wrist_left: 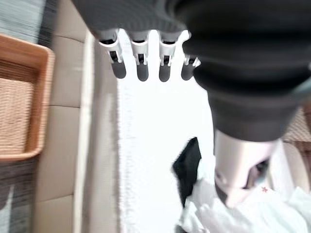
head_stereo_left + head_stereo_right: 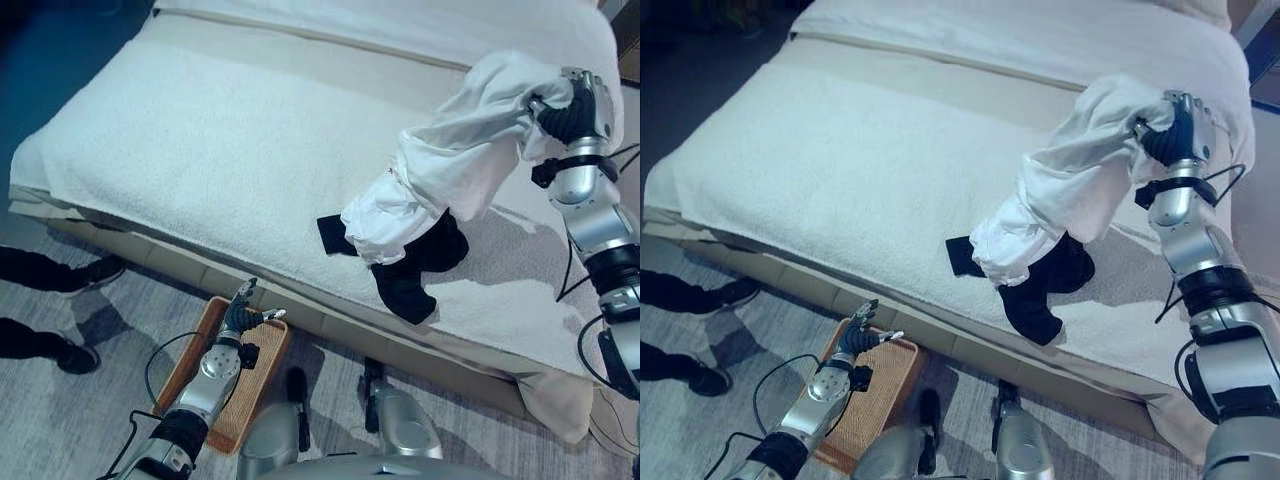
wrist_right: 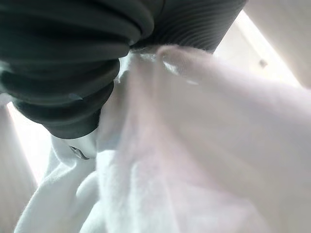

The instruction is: Pick up clothes into the bucket

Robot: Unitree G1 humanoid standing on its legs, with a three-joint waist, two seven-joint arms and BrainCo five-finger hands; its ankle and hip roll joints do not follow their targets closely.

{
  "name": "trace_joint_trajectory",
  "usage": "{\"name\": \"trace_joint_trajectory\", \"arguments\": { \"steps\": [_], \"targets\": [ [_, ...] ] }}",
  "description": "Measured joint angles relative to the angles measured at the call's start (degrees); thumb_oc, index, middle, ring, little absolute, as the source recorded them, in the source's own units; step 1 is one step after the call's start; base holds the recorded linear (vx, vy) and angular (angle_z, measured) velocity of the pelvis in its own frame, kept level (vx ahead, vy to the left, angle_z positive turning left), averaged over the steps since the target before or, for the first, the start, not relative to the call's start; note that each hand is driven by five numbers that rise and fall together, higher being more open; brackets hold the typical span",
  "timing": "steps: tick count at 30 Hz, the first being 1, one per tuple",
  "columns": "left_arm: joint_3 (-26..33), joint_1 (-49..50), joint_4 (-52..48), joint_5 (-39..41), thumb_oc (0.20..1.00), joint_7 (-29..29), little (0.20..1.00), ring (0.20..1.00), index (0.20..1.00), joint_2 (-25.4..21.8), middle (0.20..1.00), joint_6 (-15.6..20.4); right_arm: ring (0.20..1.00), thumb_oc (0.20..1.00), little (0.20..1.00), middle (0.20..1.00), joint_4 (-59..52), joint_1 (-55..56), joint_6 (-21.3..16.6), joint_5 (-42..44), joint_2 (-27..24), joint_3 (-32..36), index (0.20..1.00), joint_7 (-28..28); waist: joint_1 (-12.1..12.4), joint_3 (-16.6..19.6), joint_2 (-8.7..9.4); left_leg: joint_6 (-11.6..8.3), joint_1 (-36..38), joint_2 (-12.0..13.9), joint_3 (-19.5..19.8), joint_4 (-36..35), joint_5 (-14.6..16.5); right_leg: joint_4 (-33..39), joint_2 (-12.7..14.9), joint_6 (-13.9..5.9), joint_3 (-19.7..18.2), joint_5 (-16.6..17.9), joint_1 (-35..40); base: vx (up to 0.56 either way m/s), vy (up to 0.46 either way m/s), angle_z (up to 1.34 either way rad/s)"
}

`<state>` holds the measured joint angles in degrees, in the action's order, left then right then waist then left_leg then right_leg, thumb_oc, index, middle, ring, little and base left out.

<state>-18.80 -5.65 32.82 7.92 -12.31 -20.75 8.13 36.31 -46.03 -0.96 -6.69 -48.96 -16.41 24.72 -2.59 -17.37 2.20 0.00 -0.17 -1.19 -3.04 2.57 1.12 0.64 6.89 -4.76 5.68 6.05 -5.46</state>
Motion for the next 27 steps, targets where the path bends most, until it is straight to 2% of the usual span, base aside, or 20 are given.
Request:
{"name": "trace_joint_trajectory", "arguments": {
  "steps": [4,7,8,9,10,13,25,26,27],
  "targets": [
    [0.02,1.7,0.09,0.13,1.0,1.51,1.0,1.0,1.0,1.05,1.0,-0.56,1.0,1.0,1.0,1.0,0.09,0.99,-0.06,0.17,-3.48,-0.29,1.0,-5.01,-0.93,1.08,0.2,-0.03,2.49,0.35,0.11,-1.12,0.01,1.28,-0.43,0.0,0.01,0.0,2.63,0.06,-0.01,0.03],
    [-0.13,3.61,0.74,0.12,1.0,2.21,1.0,1.0,1.0,1.82,1.0,-1.46,1.0,1.0,1.0,1.0,0.42,1.31,-0.16,0.95,-4.03,-0.34,1.0,-7.15,-1.19,2.76,0.46,-0.06,2.77,0.54,0.11,-1.2,0.03,1.79,-0.68,0.01,0.06,-0.01,3.15,0.0,0.0,0.0],
    [-0.17,3.65,1.48,0.13,1.0,2.39,1.0,1.0,1.0,2.02,1.0,-1.68,0.608,0.608,0.608,0.608,0.46,1.3,-0.19,1.29,-4.11,-0.36,0.608,-7.79,-1.14,2.96,0.64,-0.07,2.76,0.62,0.12,-1.19,0.03,1.79,-0.73,0.01,0.06,-0.01,3.15,0.0,0.0,0.0],
    [-0.17,3.62,2.58,0.12,1.0,2.52,1.0,1.0,1.0,2.2,1.0,-1.76,0.275,0.275,0.275,0.275,0.48,1.3,-0.34,1.54,-4.1,-0.54,0.275,-8.32,-1.02,3.12,0.72,-0.14,2.73,0.67,0.13,-1.16,-0.02,1.79,-0.74,0.02,0.06,-0.01,3.15,0.0,0.0,0.0],
    [-0.18,3.77,3.07,0.12,1.0,2.59,1.0,1.0,1.0,2.25,1.0,-1.83,0.2,0.2,0.2,0.2,0.48,1.3,-0.45,1.7,-4.1,-0.67,0.2,-8.58,-0.98,3.24,0.73,-0.17,2.68,0.68,0.16,-1.15,-0.04,1.8,-0.73,0.01,0.07,-0.01,3.14,0.0,0.0,0.0],
    [-0.15,5.01,4.64,0.11,1.0,2.72,1.0,1.0,1.0,2.23,1.0,-2.4,0.2,0.2,0.2,0.2,0.66,1.3,-1.08,1.82,-4.15,-2.6,0.2,-10.49,-0.85,3.58,0.74,-0.22,2.53,0.72,0.17,-1.1,-0.06,1.87,-0.69,-0.16,0.15,-0.15,3.06,0.0,0.0,0.0],
    [0.38,7.23,9.51,0.12,1.0,2.59,1.0,1.0,1.0,3.5,1.0,-2.77,0.2,0.2,0.2,0.2,2.41,1.29,-1.31,3.62,-4.47,-4.91,0.2,-12.11,0.71,3.66,0.81,-0.56,-0.13,0.73,1.65,0.21,-0.22,1.95,-0.74,0.25,1.46,0.17,1.74,-0.02,0.0,0.06],
    [0.36,7.18,9.56,0.11,1.0,2.57,1.0,1.0,1.0,3.74,1.0,-2.76,0.41,0.41,0.41,0.41,2.57,1.16,-1.34,3.62,-4.46,-5.07,0.41,-12.11,1.01,3.65,0.83,-0.56,-0.74,0.68,1.7,0.47,-0.23,1.71,-0.71,0.32,1.52,0.24,1.13,-0.1,-0.003,0.03],
    [0.32,6.99,9.65,0.11,1.0,2.58,1.0,1.0,1.0,3.76,1.0,-2.77,0.944,0.944,0.944,0.944,2.81,1.04,-1.42,3.62,-4.47,-5.26,0.944,-12.11,1.43,3.62,0.87,-0.56,-1.23,0.68,1.73,0.73,-0.23,1.66,-0.67,0.35,1.52,0.26,0.79,-0.13,-0.006,0.0]
  ]
}}
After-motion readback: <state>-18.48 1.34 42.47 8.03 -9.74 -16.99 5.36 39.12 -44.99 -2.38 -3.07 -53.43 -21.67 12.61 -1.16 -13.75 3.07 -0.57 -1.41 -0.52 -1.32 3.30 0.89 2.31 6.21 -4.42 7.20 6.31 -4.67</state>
